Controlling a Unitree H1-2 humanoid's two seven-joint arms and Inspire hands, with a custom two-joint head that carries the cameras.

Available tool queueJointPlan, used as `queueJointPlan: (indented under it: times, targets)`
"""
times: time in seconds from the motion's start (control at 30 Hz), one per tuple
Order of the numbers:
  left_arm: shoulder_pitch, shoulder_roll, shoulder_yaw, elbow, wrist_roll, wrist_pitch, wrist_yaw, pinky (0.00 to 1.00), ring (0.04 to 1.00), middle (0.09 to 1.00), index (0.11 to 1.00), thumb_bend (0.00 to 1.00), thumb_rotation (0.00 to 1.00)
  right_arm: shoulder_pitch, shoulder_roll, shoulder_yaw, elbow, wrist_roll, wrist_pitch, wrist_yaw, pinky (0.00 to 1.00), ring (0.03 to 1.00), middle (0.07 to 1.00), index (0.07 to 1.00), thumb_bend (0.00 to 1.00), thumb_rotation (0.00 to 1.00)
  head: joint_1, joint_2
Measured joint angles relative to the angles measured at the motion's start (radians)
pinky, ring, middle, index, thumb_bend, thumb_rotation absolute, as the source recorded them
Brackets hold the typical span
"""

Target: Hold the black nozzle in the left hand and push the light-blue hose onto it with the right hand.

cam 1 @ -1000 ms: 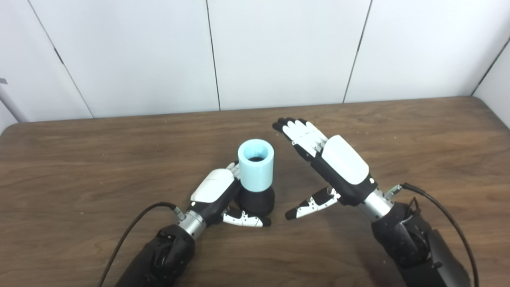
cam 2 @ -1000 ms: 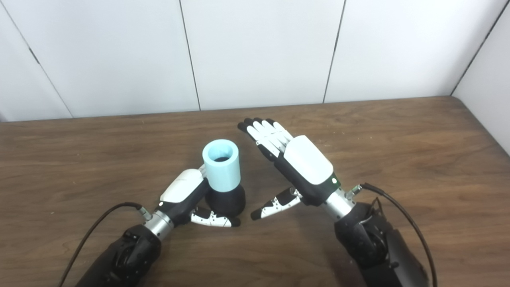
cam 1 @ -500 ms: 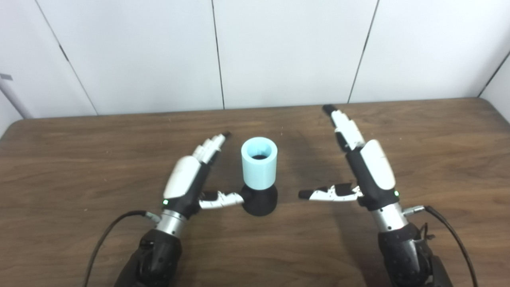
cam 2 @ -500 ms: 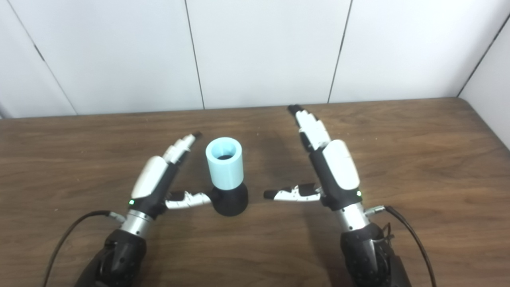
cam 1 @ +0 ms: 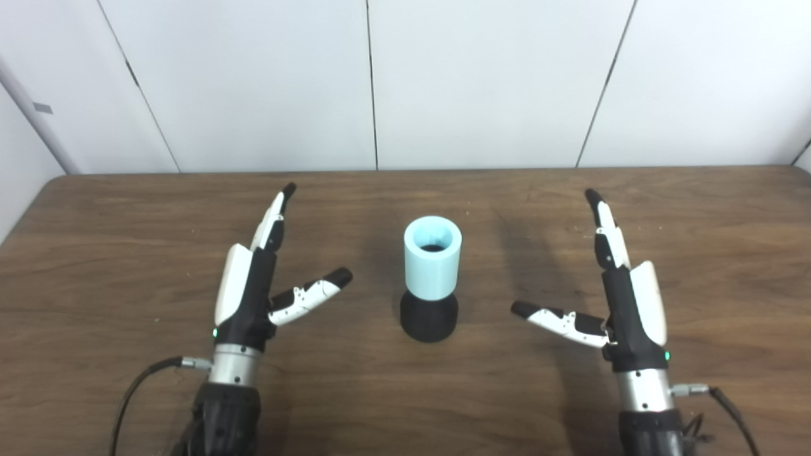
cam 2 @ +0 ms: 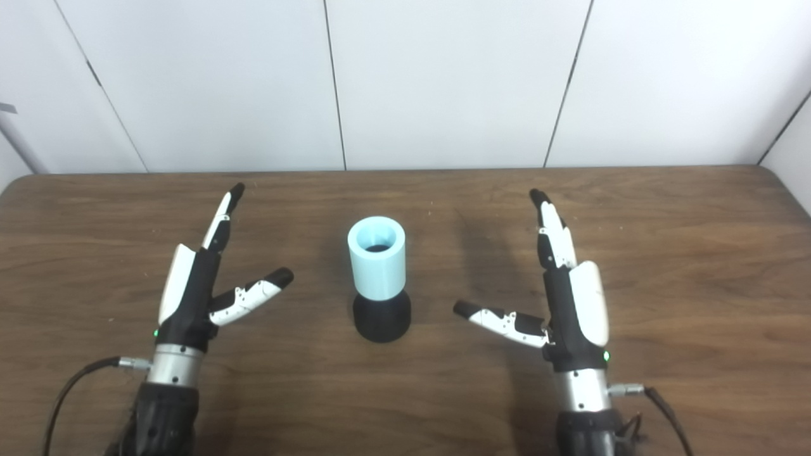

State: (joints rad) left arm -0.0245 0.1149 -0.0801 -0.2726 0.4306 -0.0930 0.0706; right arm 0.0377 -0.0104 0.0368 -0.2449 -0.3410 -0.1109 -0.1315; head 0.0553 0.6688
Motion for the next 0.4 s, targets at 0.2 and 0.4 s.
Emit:
queueJointPlan:
  times: [0.2, 0.4]
  targets:
    - [0.077, -0.012, 0.006, -0.119, -0.047, 0.025, -0.042, 0.96, 0.977, 1.000, 1.000, 0.98, 0.85, 0.054, 0.096, -0.028, -0.075, 0.285, 0.251, 0.064, 0.79, 0.845, 0.889, 0.905, 0.68, 0.94, 0.001, -0.014]
    - [0.141, -0.070, 0.042, -0.163, -0.167, 0.173, -0.030, 0.95, 0.970, 0.992, 0.984, 0.91, 0.89, 0.088, 0.113, -0.004, -0.133, 0.400, 0.322, 0.100, 0.82, 0.878, 0.923, 0.933, 0.68, 0.83, 0.006, -0.023]
